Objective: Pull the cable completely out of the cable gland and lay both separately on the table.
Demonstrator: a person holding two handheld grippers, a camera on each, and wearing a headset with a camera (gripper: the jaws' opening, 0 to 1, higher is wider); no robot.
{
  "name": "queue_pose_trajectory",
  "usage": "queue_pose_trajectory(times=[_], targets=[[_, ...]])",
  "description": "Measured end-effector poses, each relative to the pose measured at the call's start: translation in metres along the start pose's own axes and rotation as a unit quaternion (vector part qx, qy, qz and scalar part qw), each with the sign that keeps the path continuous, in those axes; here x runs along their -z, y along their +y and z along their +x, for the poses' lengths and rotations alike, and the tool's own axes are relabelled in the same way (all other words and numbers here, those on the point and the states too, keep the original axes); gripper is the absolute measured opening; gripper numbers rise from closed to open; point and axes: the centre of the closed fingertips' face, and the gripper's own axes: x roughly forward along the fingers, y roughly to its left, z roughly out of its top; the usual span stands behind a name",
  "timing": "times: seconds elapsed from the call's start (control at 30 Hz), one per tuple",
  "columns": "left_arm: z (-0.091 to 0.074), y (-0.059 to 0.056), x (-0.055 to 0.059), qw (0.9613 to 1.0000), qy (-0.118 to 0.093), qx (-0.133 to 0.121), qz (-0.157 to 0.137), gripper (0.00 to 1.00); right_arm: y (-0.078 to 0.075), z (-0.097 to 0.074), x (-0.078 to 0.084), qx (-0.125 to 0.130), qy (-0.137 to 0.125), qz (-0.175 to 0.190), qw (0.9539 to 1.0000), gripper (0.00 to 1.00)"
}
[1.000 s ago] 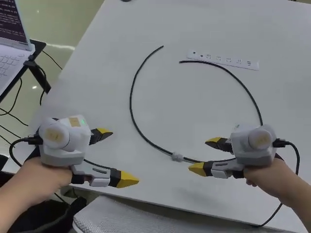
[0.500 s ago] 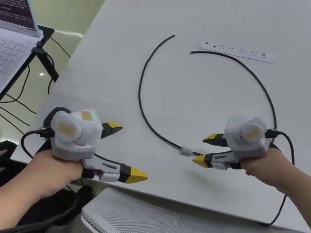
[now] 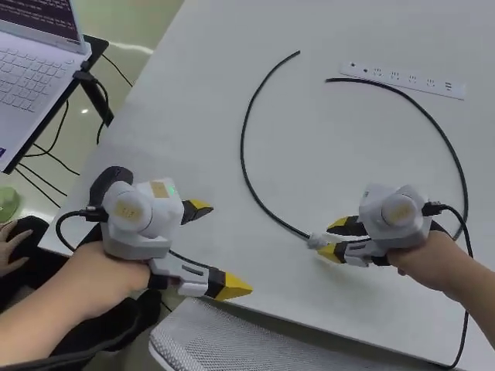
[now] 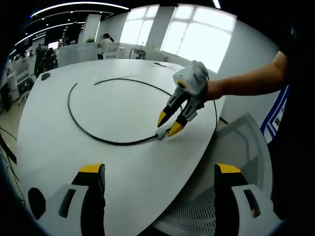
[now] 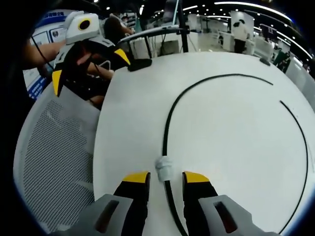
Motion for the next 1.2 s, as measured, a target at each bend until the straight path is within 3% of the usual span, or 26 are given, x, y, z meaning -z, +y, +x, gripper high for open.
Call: queue_pose_trajectory(times=[0.57,1.03,1.2], targets=[[-0.0004,-0.0057,0.0051,1.0000,0.005,0.002,-0.001,0.90,-0.0013,0.0058,0.0030,-0.004,0.013,-0.027,0.9995,0.11],[0.0016,-0.0082,0.0023,1.0000,0.002,0.002,-0.007,0.89,-0.0030,0.0084,0.0043,-0.004,0.015,-0.038,0.9992,0.08],[0.0032,-0.0095,-0.0018,1.0000,0.001,0.007,-0.002,0.89,0.0006,0.0010,0.0002,-0.005,0.011,-0.034,0.9994,0.07]])
